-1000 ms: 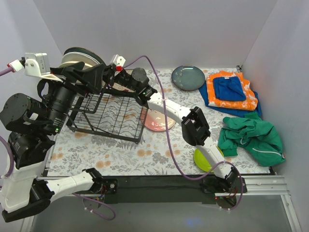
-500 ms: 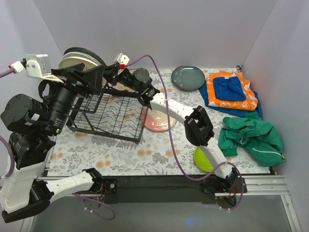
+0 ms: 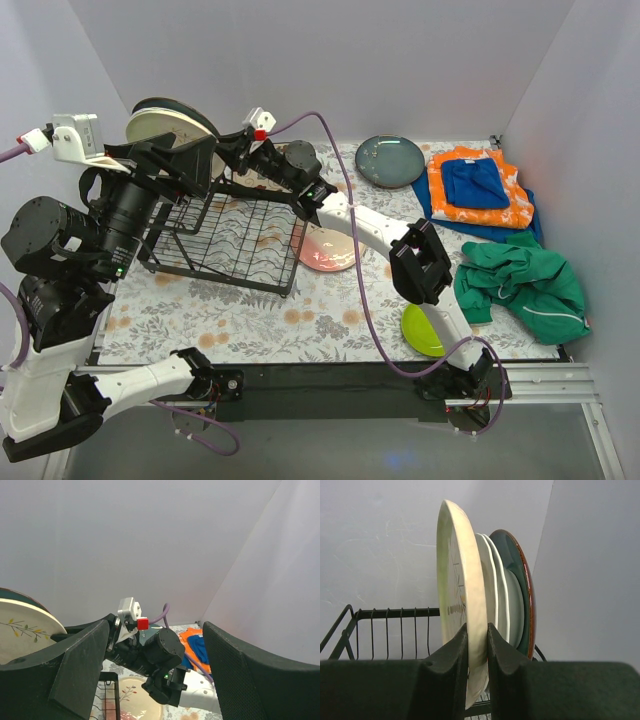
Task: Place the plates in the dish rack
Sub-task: Insert the plate into the dish rack
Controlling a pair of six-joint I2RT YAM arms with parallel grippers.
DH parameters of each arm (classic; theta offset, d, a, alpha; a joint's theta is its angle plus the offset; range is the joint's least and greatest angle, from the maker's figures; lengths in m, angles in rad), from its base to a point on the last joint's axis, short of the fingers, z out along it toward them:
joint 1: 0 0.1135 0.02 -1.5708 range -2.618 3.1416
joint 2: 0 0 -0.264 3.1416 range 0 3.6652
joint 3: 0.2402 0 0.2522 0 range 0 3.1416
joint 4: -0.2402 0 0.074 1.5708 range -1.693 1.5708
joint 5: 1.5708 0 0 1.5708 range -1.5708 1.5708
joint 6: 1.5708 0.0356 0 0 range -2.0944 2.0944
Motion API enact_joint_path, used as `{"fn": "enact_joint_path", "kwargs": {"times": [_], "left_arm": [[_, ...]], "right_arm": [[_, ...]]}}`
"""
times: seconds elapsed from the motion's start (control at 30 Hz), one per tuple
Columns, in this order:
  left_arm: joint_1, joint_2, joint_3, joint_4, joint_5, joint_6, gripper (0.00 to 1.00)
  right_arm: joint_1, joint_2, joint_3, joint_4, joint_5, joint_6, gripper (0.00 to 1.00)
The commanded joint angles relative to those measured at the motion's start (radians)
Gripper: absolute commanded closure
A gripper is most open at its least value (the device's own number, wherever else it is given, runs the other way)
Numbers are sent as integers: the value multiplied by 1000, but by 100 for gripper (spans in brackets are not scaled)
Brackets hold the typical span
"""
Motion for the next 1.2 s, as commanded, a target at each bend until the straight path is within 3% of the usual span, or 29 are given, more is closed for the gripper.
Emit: {"fn": "enact_joint_path", "kwargs": {"times": [0.0,0.2,0.33,1.03,1.17], "left_arm": [[2,-3,0,10,-3,-8,26],[2,-7,0,10,0,-22,27],[2,-9,-5,10,0,-26,27],[2,-13,-8,17,-10,-16,27],[2,-16,-10,19,-12,-17,27]], "right_arm": [[-3,-88,-6,102,23,12,99],[17,-81,-6,73,55,-8,99],[35,-68,39,4,156,-14,99],[57,-3,114,-53,156,-28,99],[58,4,122,-58,147,-28,89]]}}
